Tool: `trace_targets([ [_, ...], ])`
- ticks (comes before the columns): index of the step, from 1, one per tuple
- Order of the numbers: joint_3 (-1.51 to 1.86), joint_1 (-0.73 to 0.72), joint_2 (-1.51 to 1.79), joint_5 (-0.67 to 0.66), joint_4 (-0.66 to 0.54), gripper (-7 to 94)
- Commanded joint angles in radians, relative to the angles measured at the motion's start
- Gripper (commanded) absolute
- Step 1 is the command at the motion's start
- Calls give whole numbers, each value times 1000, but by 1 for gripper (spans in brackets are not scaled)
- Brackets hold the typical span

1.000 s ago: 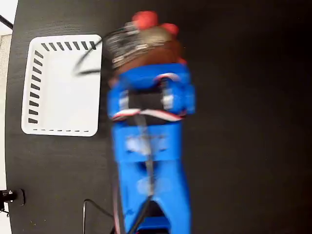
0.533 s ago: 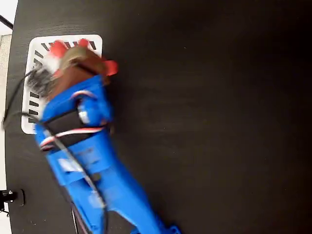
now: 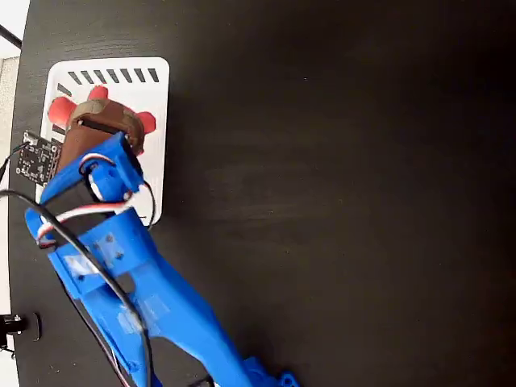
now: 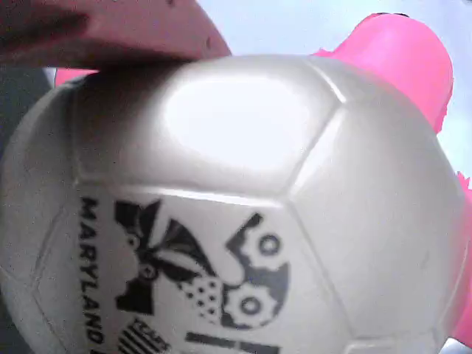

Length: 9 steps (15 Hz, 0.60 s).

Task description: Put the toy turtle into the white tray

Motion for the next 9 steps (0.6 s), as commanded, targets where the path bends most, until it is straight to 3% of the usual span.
trace_targets([
  [1,-54,-32,-2,14,-12,0],
  [9,-61,-52,-103,20,-66,0],
])
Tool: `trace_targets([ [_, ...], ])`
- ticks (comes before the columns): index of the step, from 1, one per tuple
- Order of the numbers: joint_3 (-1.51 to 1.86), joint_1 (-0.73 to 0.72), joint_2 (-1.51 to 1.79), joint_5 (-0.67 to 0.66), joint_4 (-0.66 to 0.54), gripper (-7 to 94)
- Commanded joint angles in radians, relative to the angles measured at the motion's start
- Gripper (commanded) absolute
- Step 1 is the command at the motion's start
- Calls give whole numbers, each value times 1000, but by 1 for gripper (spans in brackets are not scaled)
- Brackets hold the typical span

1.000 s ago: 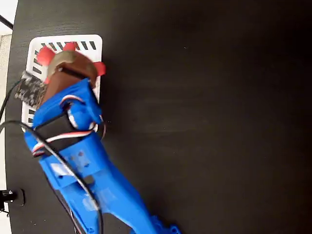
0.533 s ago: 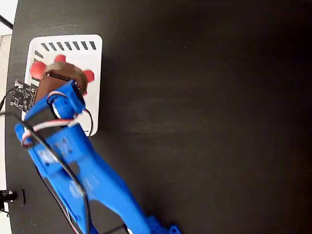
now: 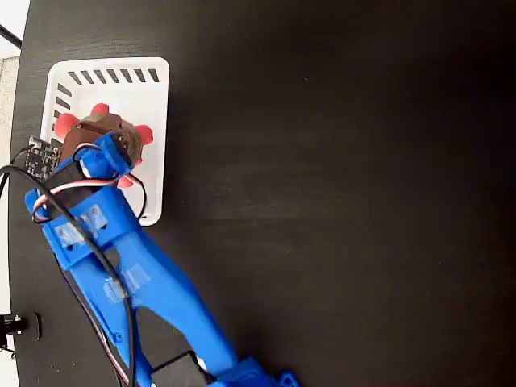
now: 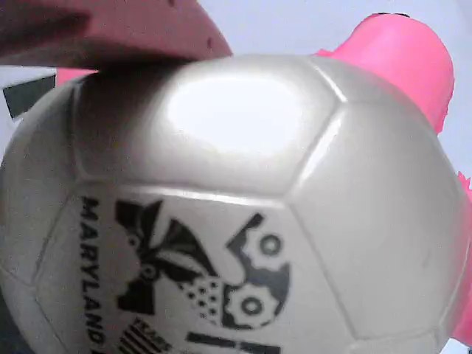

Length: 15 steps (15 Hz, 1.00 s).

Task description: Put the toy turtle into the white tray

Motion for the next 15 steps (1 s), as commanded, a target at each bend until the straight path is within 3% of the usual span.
trace_targets([
  [1,-61,-31,35,25,-12,1],
  [3,-60,-37,28,35,-15,2],
  [7,-38,-55,-3,37,-38,39],
  [9,-20,-55,-5,38,-48,52],
  [15,12,-61,-6,38,-67,56],
])
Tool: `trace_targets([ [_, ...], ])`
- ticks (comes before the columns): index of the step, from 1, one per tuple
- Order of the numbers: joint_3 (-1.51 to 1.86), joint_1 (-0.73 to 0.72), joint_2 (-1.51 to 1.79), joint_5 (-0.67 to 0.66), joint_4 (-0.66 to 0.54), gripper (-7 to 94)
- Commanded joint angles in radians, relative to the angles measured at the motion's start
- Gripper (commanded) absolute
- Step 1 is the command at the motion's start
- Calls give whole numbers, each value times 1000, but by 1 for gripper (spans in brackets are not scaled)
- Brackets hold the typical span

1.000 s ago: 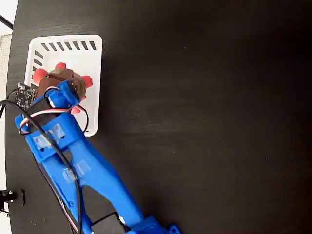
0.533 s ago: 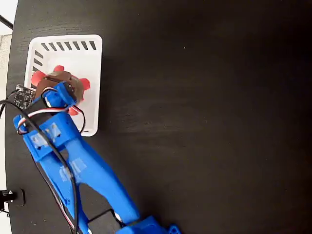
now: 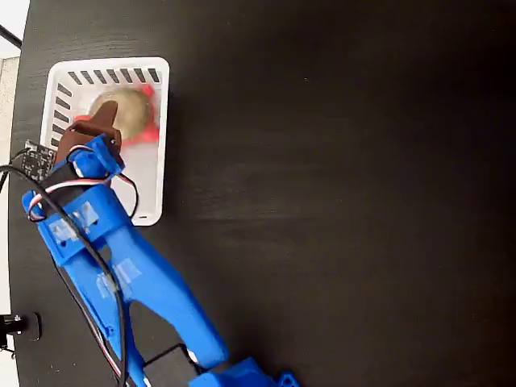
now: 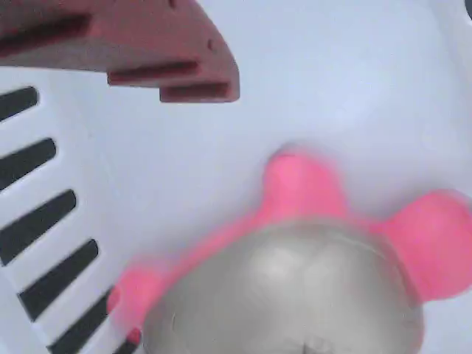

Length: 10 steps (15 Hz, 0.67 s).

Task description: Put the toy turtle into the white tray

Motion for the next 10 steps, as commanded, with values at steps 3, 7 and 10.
trace_targets([
  [3,-6,-25,63,18,9,56],
  [7,-14,11,155,-35,34,41],
  [10,14,72,241,-80,12,0],
])
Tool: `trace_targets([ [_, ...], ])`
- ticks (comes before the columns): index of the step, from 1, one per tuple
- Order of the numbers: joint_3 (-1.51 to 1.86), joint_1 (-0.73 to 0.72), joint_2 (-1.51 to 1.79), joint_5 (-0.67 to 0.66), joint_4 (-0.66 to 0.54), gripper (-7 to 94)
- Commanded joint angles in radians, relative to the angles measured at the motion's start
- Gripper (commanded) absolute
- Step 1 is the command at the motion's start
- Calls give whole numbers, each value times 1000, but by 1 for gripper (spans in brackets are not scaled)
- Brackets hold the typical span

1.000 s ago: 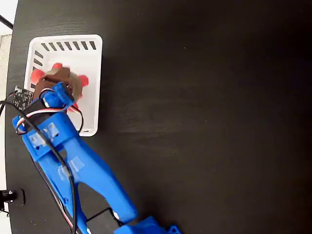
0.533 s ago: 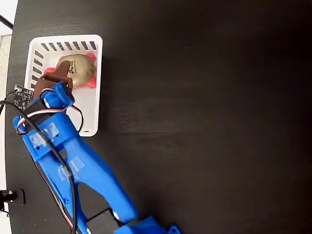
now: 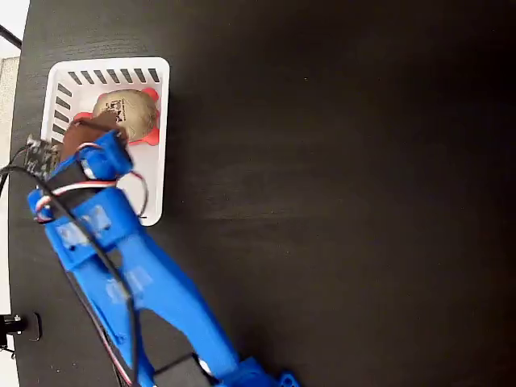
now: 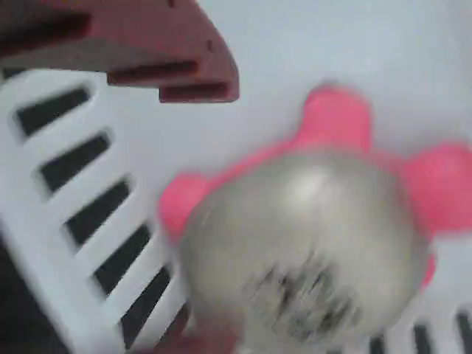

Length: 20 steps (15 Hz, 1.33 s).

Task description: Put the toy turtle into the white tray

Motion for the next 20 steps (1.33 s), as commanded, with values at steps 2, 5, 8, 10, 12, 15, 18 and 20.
trace_targets([
  [2,17,71,225,-72,-26,0],
  [5,175,181,433,-209,-167,0],
  [8,385,301,676,-367,-272,0],
  [10,584,359,841,-476,-325,0],
  [12,848,400,1026,-578,-411,0],
  [15,1220,440,1328,-664,-437,0],
  [18,1387,453,1572,-647,-275,0],
  [20,1442,456,1686,-649,-218,0],
])
